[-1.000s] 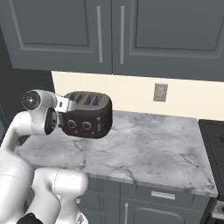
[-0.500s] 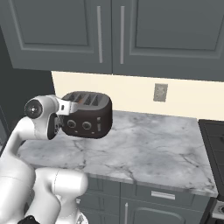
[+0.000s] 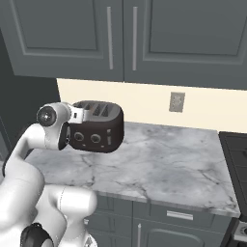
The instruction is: Start the toaster. Once the lever pops up, take the bread to the plate on the dining counter.
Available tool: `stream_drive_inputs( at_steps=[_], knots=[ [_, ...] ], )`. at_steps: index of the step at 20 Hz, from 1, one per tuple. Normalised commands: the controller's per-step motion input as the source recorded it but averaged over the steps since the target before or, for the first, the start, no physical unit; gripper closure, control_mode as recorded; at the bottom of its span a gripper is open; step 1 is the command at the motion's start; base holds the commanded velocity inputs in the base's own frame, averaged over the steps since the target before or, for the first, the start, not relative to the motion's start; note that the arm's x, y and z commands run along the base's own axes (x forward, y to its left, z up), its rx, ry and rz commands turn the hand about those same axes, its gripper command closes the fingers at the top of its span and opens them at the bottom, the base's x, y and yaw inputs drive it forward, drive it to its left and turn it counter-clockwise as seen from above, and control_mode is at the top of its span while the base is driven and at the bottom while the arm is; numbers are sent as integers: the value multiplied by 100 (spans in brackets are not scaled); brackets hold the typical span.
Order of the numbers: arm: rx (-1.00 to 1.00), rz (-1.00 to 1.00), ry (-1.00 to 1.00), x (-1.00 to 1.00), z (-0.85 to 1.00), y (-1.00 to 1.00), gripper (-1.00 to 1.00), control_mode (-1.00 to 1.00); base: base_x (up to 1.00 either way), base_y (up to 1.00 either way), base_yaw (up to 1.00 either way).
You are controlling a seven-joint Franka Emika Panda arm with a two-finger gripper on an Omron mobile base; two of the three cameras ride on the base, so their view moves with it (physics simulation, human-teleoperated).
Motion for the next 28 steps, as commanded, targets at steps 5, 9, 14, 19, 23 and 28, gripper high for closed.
stream_drive_inputs(
  at_steps=[5,9,14,19,23,28],
  knots=[
    [0,0,1,17,0,0,-100,-100,0,0,0],
    [-4,0,0,6,0,0,-100,-100,0,0,0],
    [-6,0,0,6,0,0,-100,-100,0,0,0],
    [-5,-1,0,2,0,0,-100,-100,0,0,0],
    [0,0,0,13,0,0,-100,-100,0,0,0],
    [0,0,0,10,0,0,-100,-100,0,0,0]
  ],
)
